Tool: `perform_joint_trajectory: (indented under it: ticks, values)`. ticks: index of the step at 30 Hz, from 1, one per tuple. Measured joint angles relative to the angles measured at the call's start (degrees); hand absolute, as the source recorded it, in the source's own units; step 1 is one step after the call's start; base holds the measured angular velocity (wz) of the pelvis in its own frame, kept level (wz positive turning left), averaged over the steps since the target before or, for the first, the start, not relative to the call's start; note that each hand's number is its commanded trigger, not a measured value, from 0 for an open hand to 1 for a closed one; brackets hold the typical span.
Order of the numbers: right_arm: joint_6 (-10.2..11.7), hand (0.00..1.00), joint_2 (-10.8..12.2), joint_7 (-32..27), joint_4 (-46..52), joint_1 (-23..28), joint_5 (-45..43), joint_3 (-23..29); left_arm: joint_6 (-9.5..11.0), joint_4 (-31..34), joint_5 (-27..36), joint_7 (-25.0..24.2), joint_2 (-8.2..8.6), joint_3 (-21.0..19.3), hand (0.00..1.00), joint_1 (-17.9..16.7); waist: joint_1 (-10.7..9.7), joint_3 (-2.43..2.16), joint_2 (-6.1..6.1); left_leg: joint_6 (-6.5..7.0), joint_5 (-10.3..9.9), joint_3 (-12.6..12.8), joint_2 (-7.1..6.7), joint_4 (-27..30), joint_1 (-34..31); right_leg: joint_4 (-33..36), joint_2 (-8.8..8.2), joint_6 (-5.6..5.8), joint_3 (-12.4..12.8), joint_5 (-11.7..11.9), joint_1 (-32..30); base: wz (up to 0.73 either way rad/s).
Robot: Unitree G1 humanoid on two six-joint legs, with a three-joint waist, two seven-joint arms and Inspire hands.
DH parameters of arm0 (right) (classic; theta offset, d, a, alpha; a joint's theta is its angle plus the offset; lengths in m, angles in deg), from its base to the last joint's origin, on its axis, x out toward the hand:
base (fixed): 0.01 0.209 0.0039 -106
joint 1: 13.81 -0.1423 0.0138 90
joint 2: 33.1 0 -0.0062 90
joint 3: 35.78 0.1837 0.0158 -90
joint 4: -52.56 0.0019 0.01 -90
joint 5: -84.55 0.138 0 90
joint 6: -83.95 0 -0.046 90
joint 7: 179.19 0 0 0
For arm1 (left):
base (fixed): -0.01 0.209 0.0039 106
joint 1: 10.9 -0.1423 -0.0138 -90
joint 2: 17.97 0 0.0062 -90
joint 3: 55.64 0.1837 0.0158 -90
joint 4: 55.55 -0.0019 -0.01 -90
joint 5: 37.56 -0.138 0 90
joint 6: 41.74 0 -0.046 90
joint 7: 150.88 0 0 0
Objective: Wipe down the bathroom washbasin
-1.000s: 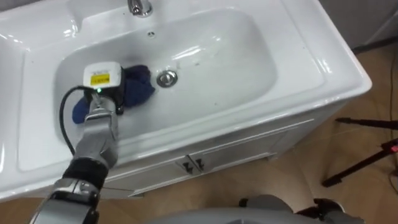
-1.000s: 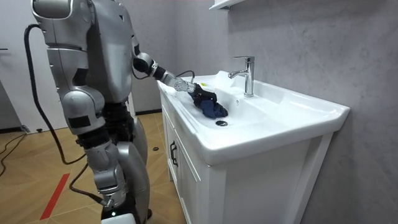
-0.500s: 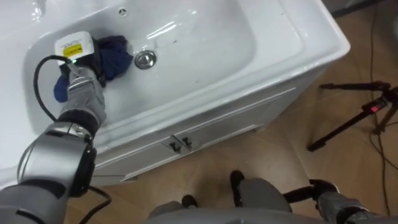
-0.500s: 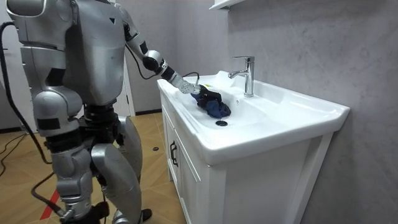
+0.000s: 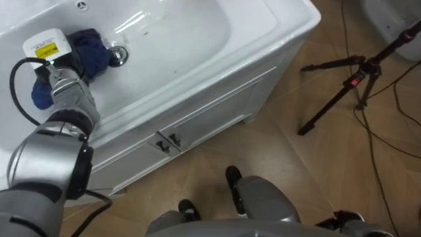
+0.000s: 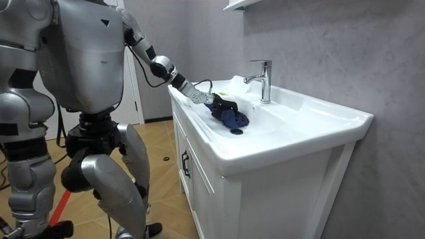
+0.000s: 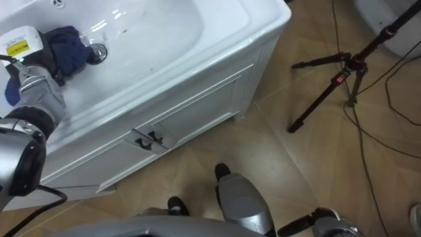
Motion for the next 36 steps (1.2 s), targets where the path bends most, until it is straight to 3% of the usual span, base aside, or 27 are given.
perform_joint_trajectory:
  ticks: [4,10,21,27,31,36]
  values:
    - [0.3,0.0,0.0,-0.5,0.2,-1.0,-0.3,-0.7,0.0,0.1,-0.1,0.9,0.82,0.9,1.0,0.5,-0.8,-0.01,0.08,-0.14,-0.3,0.0,0.28,0.5,-0.3,-0.1,0.16,-0.12,-0.2,-0.1,-0.1,0.0]
    - [-0.1,0.0,0.0,-0.3,0.2,-1.0,-0.8,-1.0,0.1,0.1,0.0,1.0,0.49,2.0,1.0,1.3,-0.9,-0.04,0.32,0.02,-0.3,-0.1,0.4,0.6,-1.1,0.2,0.25,-0.56,-0.3,-0.1,-0.8,-0.01]
    - [-0.1,0.0,-0.2,-1.0,0.3,-0.2,-1.3,0.1,2.8,-1.4,-0.3,-1.6,-0.3,1.8,1.0,0.6,1.7,-0.19,1.74,-0.32,-0.6,0.0,0.72,0.7,0.1,1.0,0.51,-0.95,-0.6,-0.8,0.1,-0.01]
    - [-0.1,0.0,-0.9,-1.7,0.9,0.2,-1.2,0.1,3.7,-1.1,-2.3,-1.1,-1.76,1.8,1.0,-2.0,4.6,-0.49,2.52,-0.64,-0.8,-0.1,0.76,0.5,0.4,1.8,0.7,-1.17,-0.5,-1.6,0.0,0.0]
    - [-0.1,0.0,-1.5,-2.3,1.1,0.2,-0.5,0.1,3.7,-1.2,-3.2,-1.1,-2.5,1.6,1.0,-3.7,6.1,-1.4,3.05,-0.86,-0.6,-0.3,0.67,-0.2,1.1,1.9,0.62,-1.31,-0.9,-1.8,0.5,0.04]
    - [0.1,0.0,-1.4,-2.6,1.2,-0.4,-0.8,0.1,4.0,-1.1,-4.2,-0.4,-2.55,0.7,1.0,-5.4,6.4,-1.72,2.39,-0.92,-0.2,-1.6,0.4,-0.2,2.0,1.9,0.22,-1.51,-2.0,-2.6,1.6,0.13]
